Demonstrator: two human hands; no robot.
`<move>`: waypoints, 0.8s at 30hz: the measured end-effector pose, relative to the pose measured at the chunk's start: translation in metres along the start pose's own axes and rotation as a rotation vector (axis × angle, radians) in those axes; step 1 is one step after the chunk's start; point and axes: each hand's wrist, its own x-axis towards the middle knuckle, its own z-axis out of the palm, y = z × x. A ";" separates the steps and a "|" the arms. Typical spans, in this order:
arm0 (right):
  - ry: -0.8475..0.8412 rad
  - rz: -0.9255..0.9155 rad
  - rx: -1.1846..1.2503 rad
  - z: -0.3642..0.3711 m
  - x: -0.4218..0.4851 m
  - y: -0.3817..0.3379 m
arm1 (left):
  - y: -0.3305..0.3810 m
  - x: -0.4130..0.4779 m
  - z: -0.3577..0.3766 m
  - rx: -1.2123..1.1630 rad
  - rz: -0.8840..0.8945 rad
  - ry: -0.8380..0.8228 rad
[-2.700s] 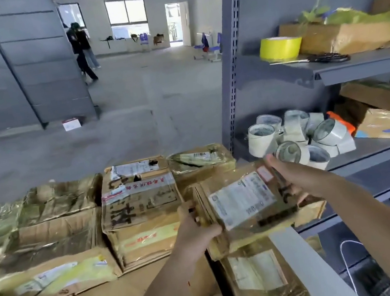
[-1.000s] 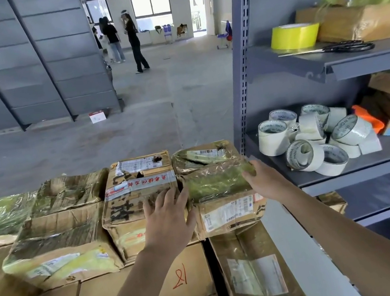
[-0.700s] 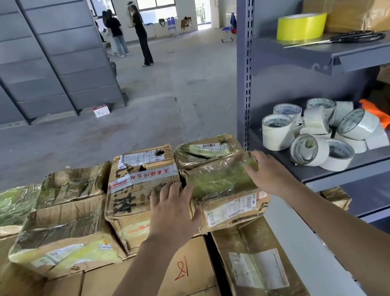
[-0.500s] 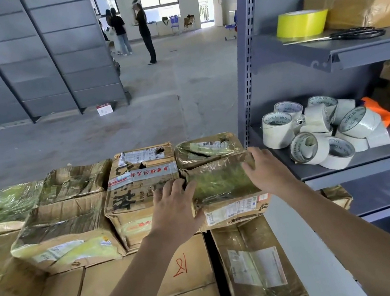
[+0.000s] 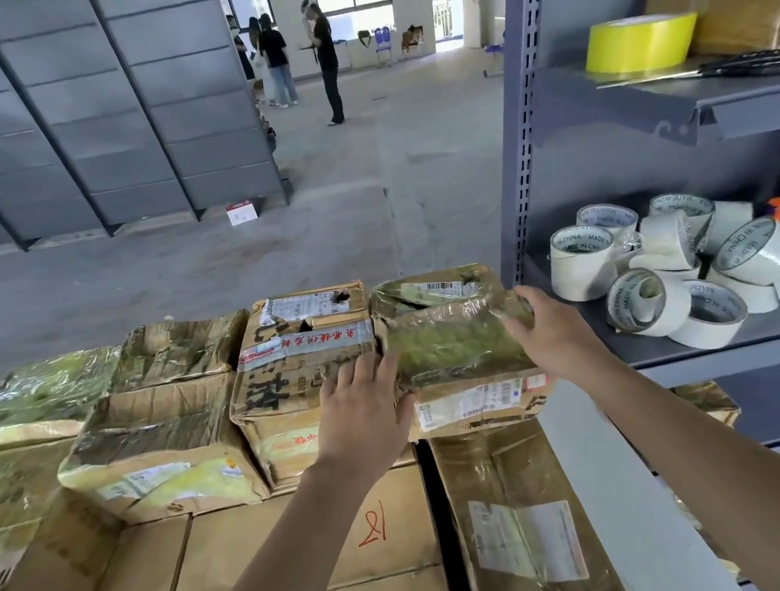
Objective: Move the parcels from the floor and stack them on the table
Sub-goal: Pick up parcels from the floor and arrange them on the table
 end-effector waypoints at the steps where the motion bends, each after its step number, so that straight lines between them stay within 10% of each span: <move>1: -0.028 -0.001 -0.012 0.001 0.001 0.000 | 0.000 0.000 0.000 0.009 -0.003 -0.008; 24: 0.082 -0.201 -0.359 0.014 0.000 -0.020 | -0.003 0.008 -0.008 0.019 0.036 -0.049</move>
